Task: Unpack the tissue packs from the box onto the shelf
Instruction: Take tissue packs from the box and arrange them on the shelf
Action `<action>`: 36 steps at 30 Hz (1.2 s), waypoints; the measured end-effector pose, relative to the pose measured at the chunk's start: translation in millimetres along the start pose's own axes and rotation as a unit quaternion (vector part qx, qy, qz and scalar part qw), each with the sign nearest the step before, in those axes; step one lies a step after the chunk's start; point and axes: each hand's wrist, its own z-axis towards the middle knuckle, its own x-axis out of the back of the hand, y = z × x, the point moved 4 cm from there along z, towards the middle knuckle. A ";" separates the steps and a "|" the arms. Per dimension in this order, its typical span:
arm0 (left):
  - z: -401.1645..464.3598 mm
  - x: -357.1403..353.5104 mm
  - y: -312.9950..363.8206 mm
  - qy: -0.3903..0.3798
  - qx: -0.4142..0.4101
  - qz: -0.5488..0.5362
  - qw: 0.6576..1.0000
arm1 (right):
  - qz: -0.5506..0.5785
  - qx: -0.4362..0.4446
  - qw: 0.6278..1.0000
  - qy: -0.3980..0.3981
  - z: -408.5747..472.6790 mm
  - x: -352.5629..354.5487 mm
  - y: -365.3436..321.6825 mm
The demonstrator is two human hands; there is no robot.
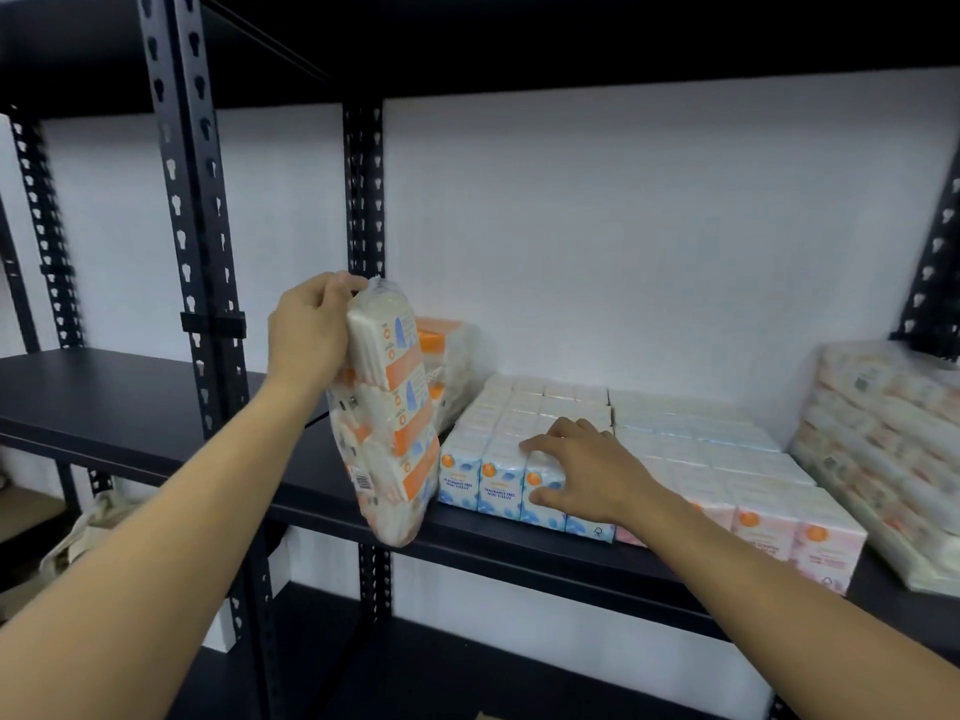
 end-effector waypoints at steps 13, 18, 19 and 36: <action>-13.3 -12.0 8.5 -0.036 -0.010 0.031 0.999 | -0.019 -0.020 0.999 0.022 1.7 -6.1 -2.1; -18.3 -9.4 7.4 -0.023 -0.032 0.087 0.995 | -0.029 -0.027 0.999 -0.001 -1.4 -3.4 -6.0; -18.8 -8.5 8.0 -0.016 -0.031 0.083 0.996 | -0.029 -0.027 0.999 -0.005 -2.3 -2.5 -6.9; -19.4 -22.7 142.1 -0.034 -0.123 -0.083 0.988 | 0.379 -0.062 0.921 0.066 -32.5 101.4 -20.7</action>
